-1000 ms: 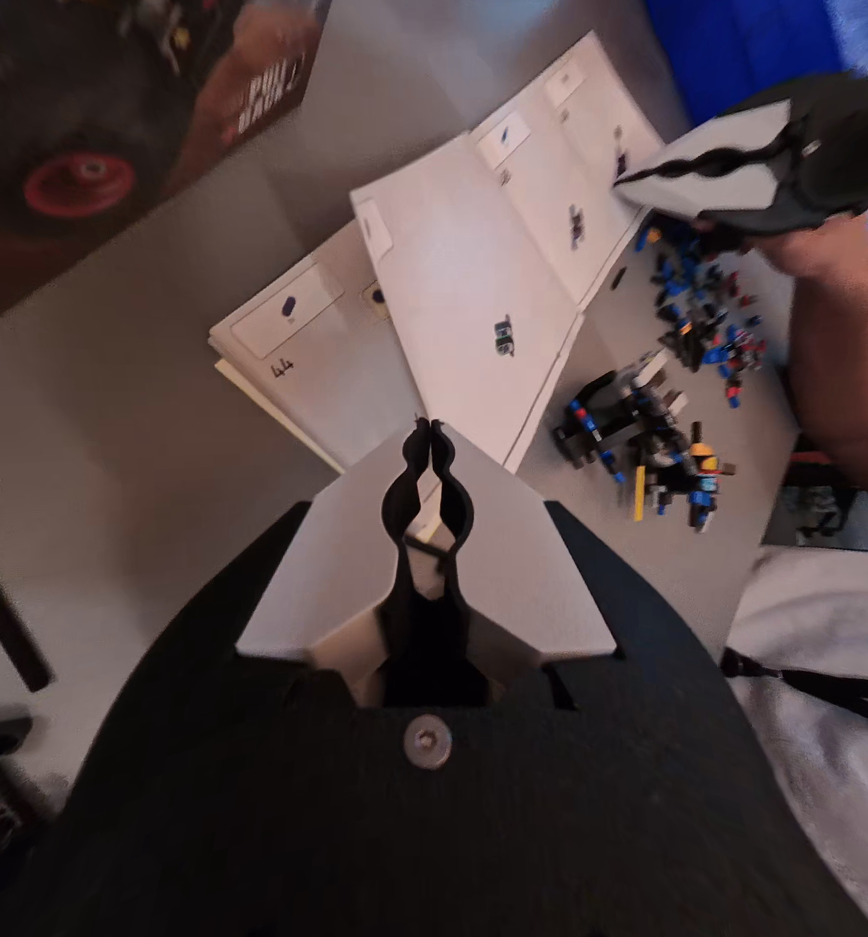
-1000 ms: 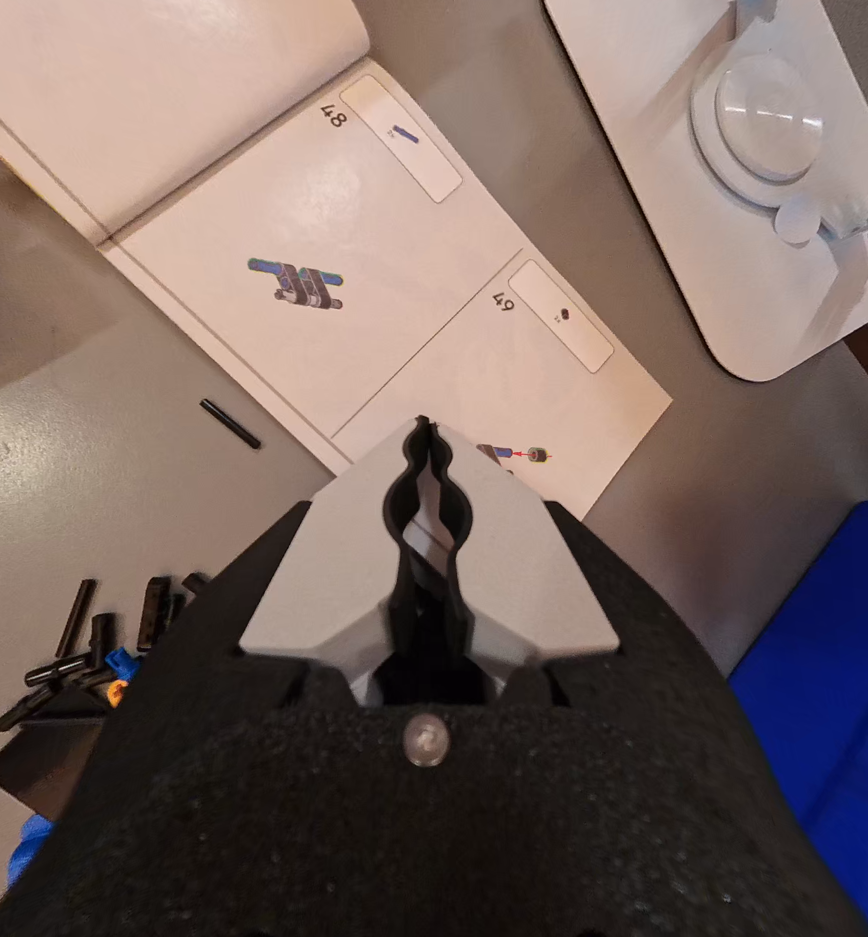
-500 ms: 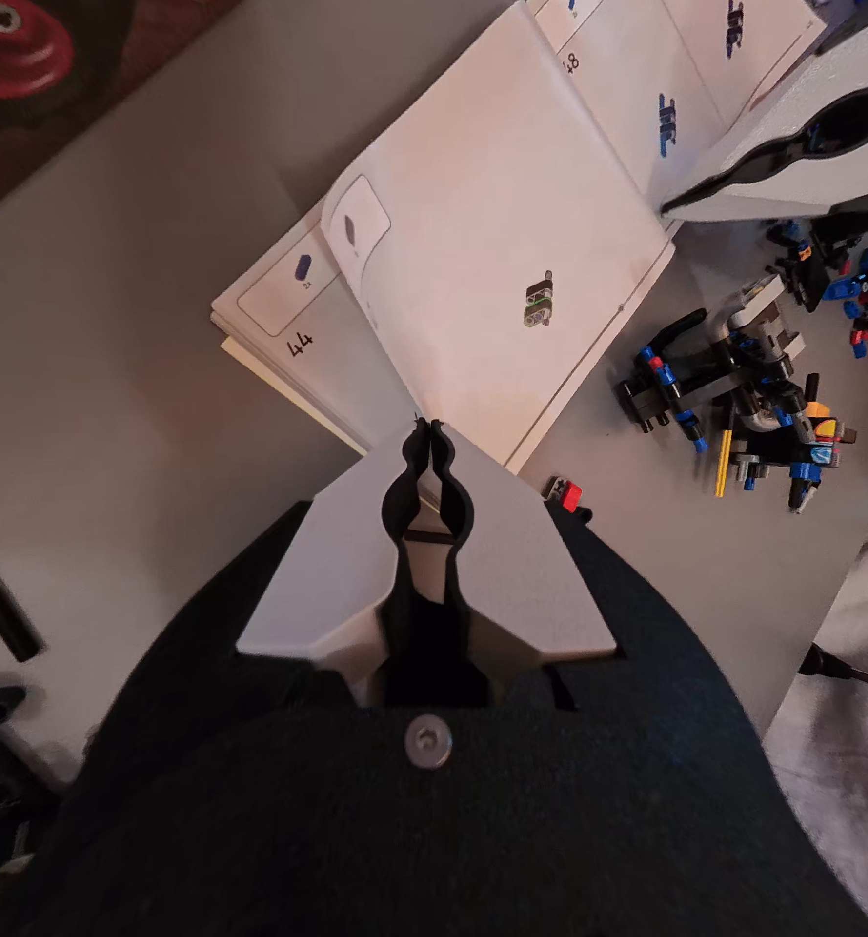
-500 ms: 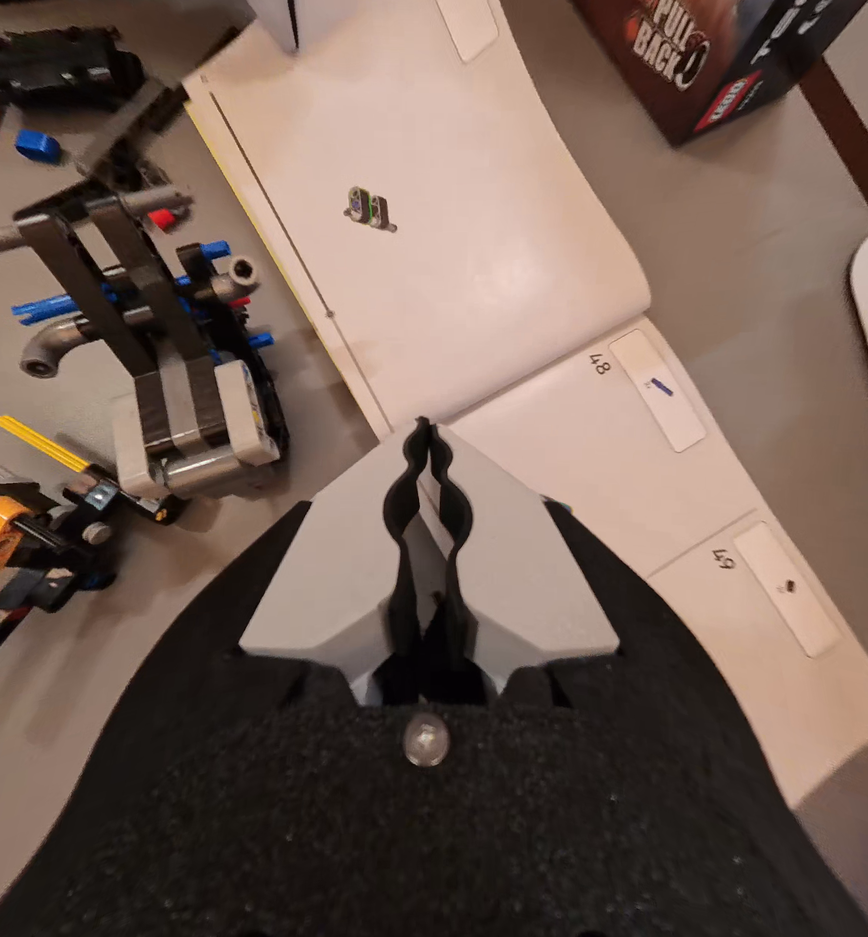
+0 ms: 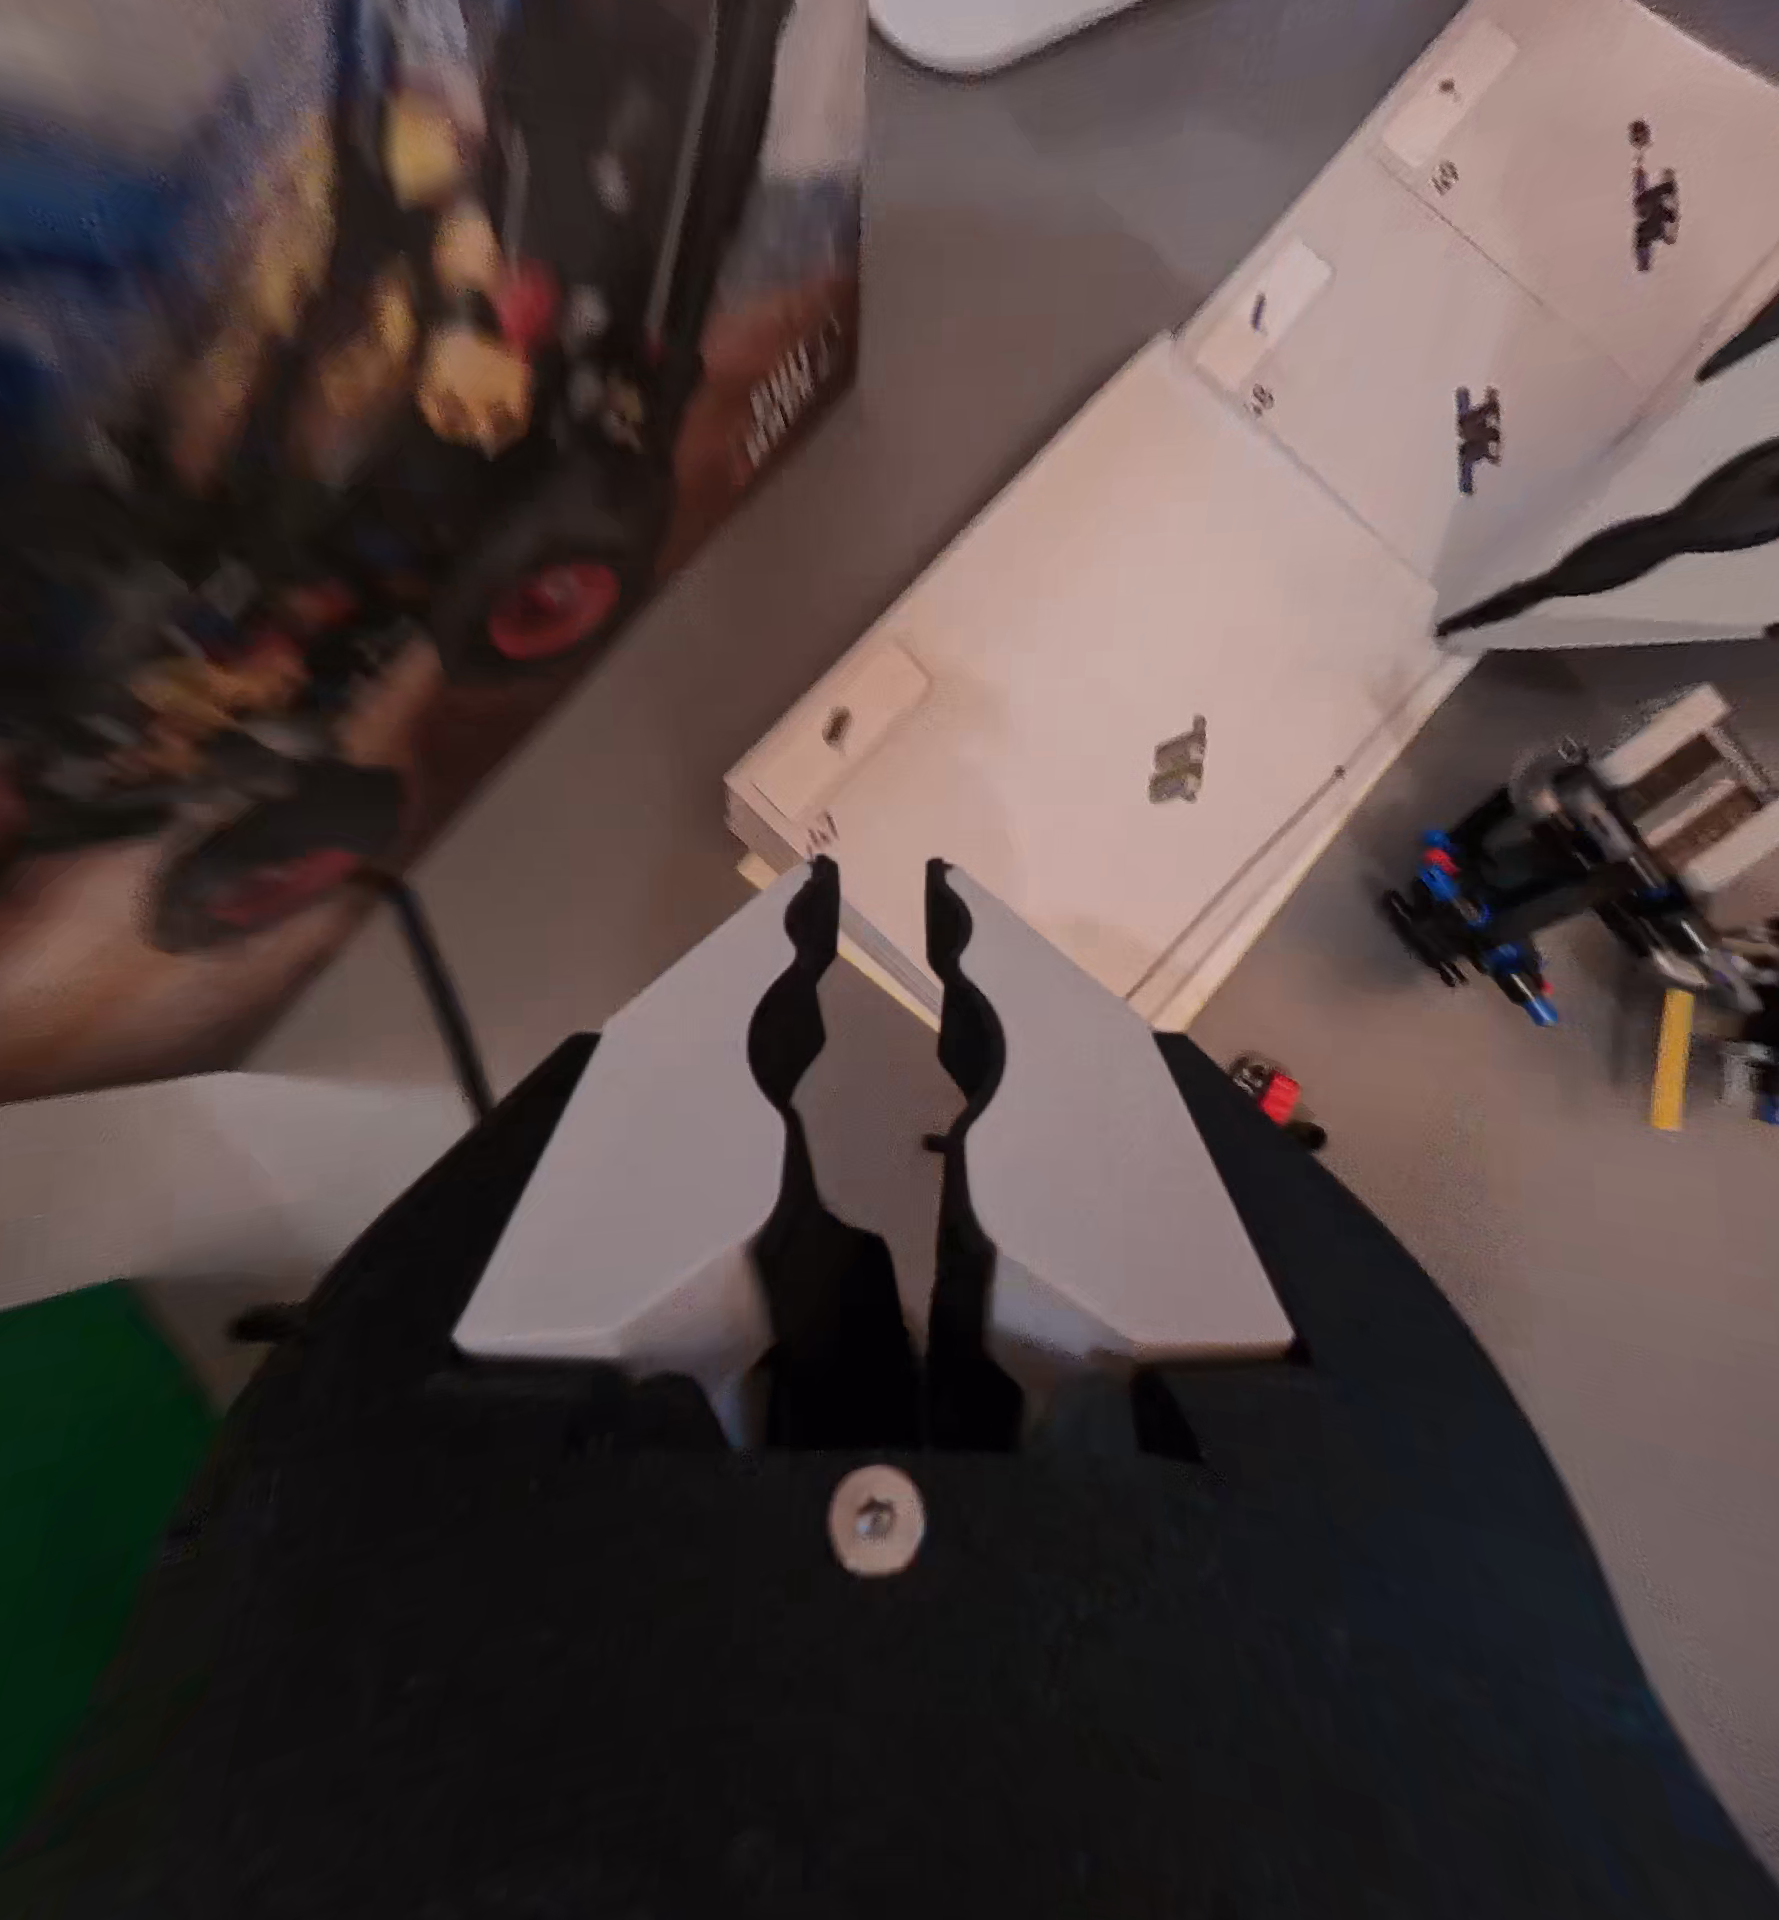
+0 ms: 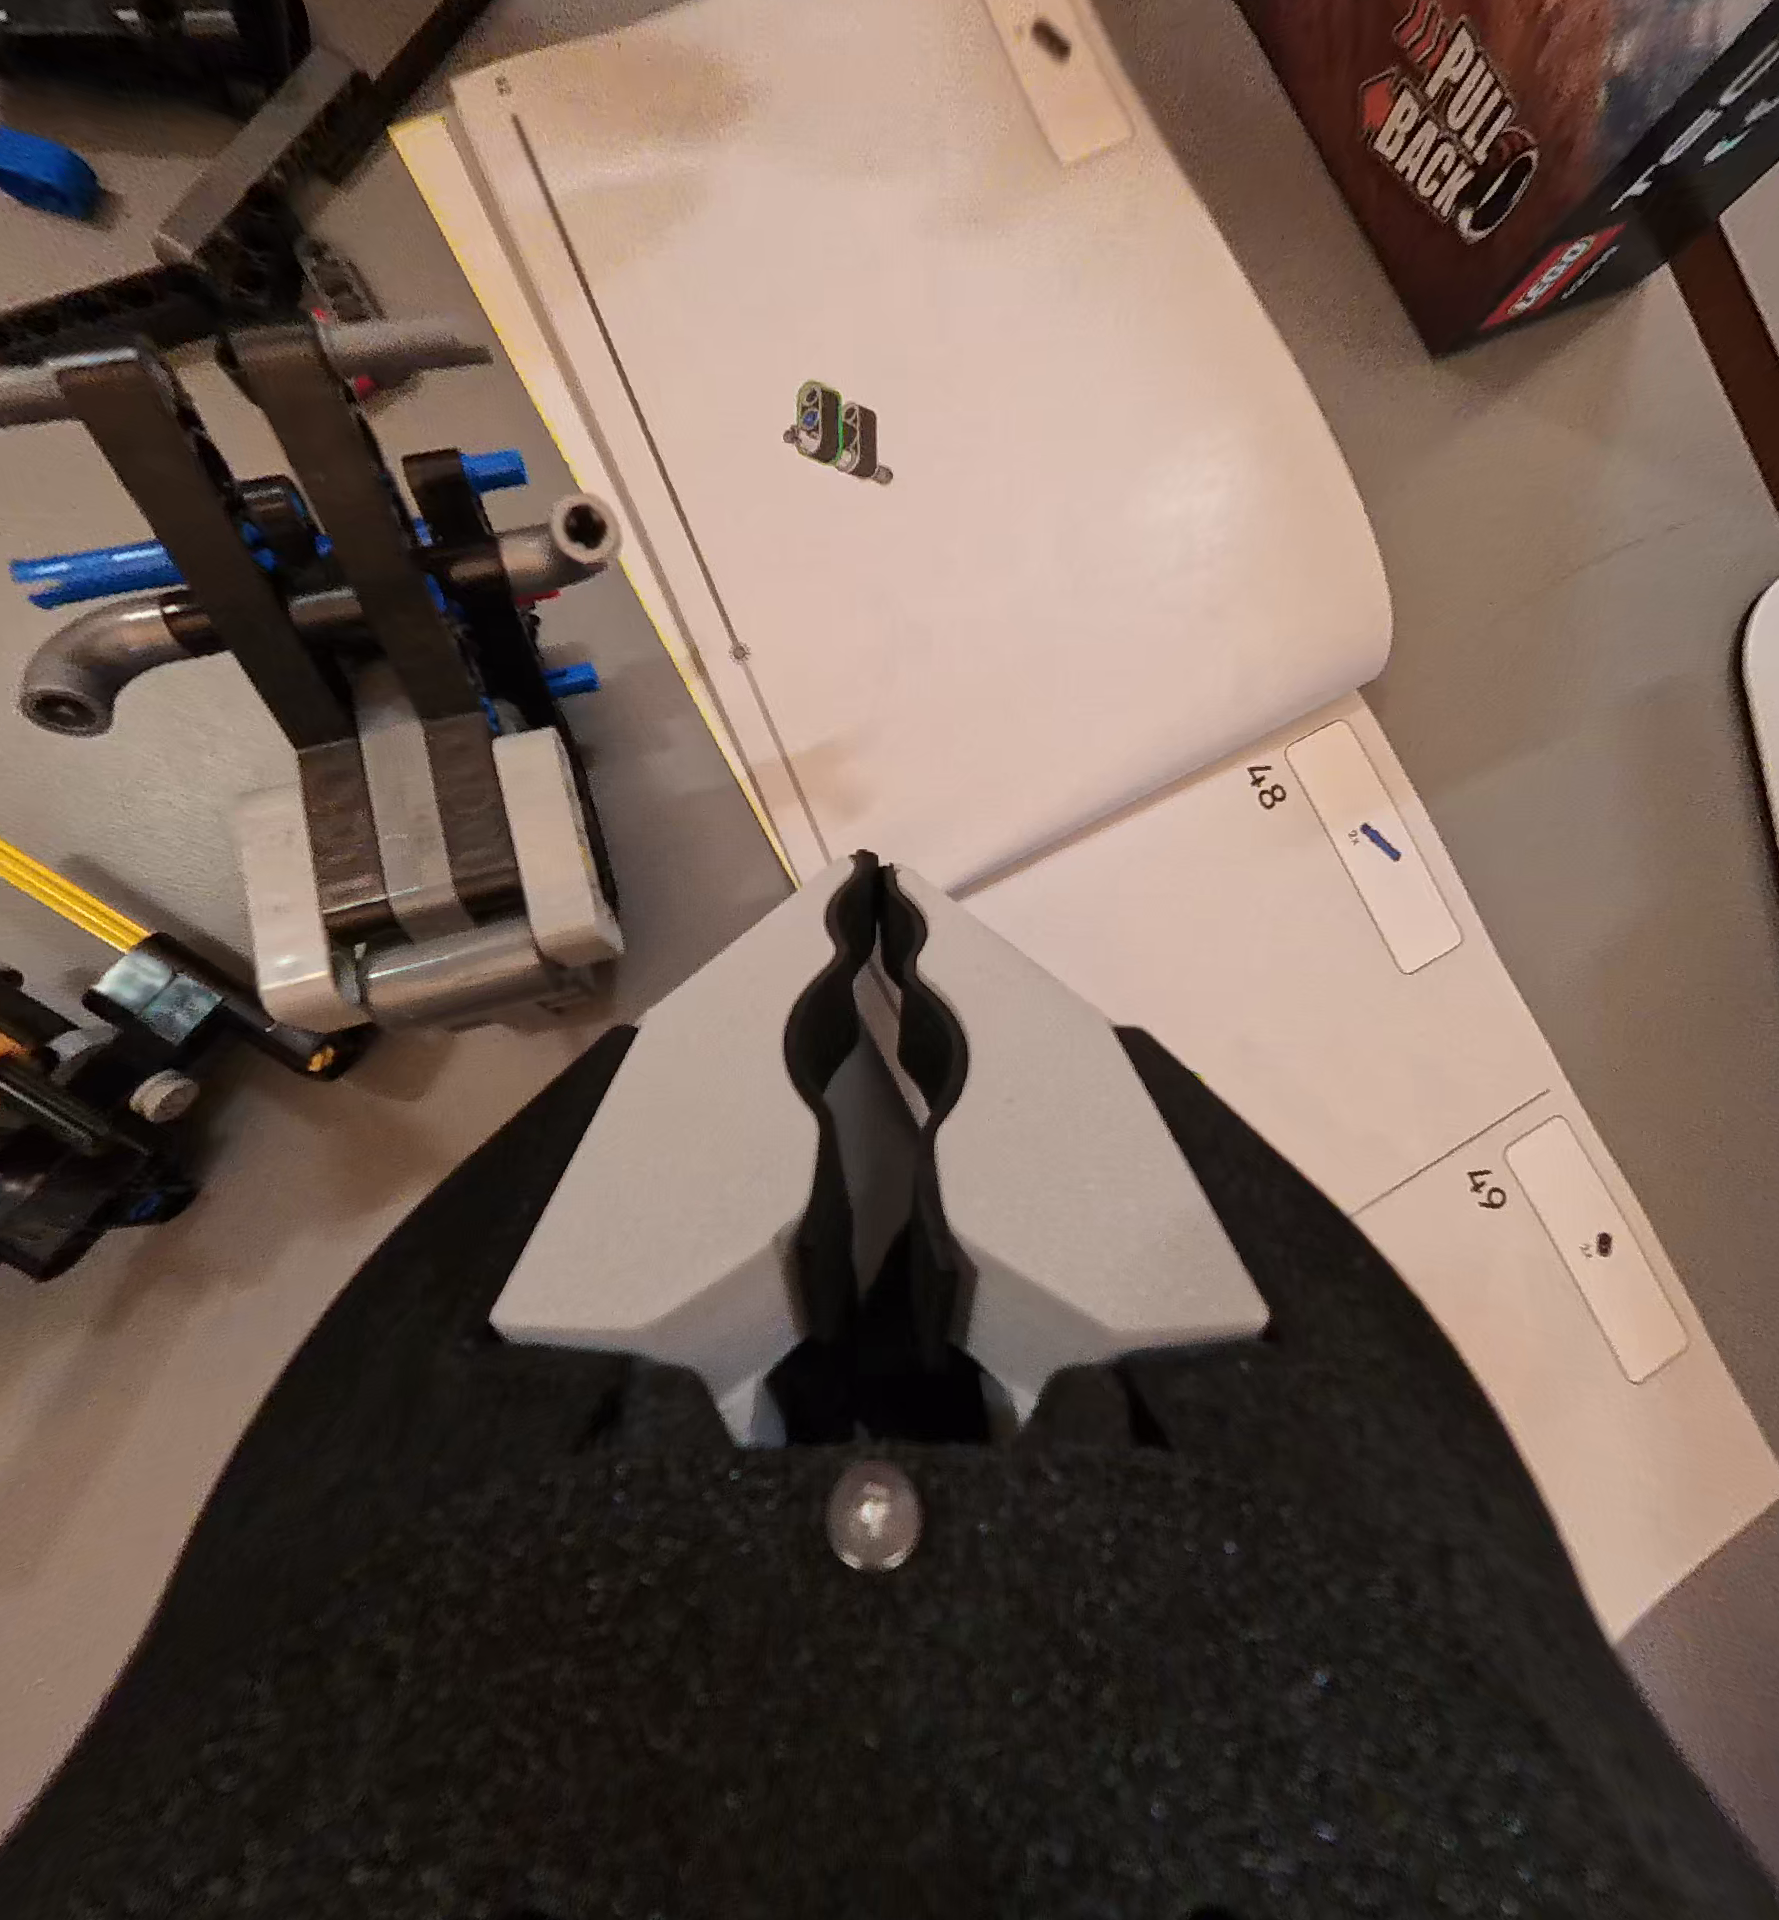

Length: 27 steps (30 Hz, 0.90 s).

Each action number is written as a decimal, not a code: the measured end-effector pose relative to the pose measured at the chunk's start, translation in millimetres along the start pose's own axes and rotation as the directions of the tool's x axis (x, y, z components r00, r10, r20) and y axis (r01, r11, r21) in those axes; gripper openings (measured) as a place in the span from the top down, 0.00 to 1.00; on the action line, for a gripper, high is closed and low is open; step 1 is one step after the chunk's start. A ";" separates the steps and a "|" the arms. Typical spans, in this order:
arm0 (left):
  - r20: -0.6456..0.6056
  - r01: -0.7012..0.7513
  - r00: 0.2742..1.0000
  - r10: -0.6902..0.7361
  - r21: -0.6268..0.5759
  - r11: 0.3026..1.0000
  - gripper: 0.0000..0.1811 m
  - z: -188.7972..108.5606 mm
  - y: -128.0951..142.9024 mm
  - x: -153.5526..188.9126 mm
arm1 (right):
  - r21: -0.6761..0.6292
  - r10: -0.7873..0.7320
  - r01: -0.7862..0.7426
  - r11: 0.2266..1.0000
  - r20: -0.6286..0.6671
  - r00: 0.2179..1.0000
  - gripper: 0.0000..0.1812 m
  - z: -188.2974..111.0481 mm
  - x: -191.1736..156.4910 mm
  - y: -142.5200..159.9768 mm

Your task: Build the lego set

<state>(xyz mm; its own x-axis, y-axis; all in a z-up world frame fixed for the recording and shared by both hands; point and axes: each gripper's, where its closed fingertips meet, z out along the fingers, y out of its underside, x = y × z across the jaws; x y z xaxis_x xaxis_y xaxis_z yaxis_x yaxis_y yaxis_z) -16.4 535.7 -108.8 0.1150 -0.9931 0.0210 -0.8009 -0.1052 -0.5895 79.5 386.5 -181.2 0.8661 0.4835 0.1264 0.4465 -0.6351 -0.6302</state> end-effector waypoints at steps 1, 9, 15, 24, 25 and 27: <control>0.072 -0.066 0.995 0.064 0.022 0.998 0.91 -7.4 -15.4 0.4 | -0.006 -0.008 0.008 1.000 -0.009 1.000 1.00 0.0 0.0 0.1; -0.188 -0.307 0.936 0.298 -0.017 0.952 1.00 88.2 -76.0 105.3 | 0.017 0.046 -0.046 0.999 0.006 0.999 1.00 -0.1 0.2 0.6; -0.233 -0.294 0.934 0.269 -0.077 0.953 1.00 129.1 -66.8 103.9 | 0.014 0.044 -0.044 0.999 -0.002 0.999 1.00 0.0 0.4 0.8; -0.258 -0.274 0.933 0.251 -0.058 0.960 1.00 137.5 -53.6 100.6 | 0.001 0.036 -0.036 0.999 -0.024 0.999 1.00 0.5 0.0 0.4; -0.262 -0.274 0.932 0.251 -0.057 0.960 1.00 137.8 -53.4 100.7 | 0.001 0.038 -0.038 0.999 -0.021 0.999 1.00 0.6 0.0 0.5; -0.266 -0.270 0.932 0.245 -0.059 0.961 1.00 138.5 -53.3 101.2 | 0.000 0.040 -0.040 0.999 -0.013 0.999 1.00 0.6 0.0 0.6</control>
<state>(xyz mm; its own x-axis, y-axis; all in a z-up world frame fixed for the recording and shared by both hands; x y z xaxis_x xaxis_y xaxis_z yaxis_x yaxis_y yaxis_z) 119.3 447.9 -187.1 -0.2459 -0.9651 0.0899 -0.8353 0.1639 -0.5248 79.6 386.5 -182.0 0.8859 0.4505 0.1110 0.4120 -0.6540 -0.6345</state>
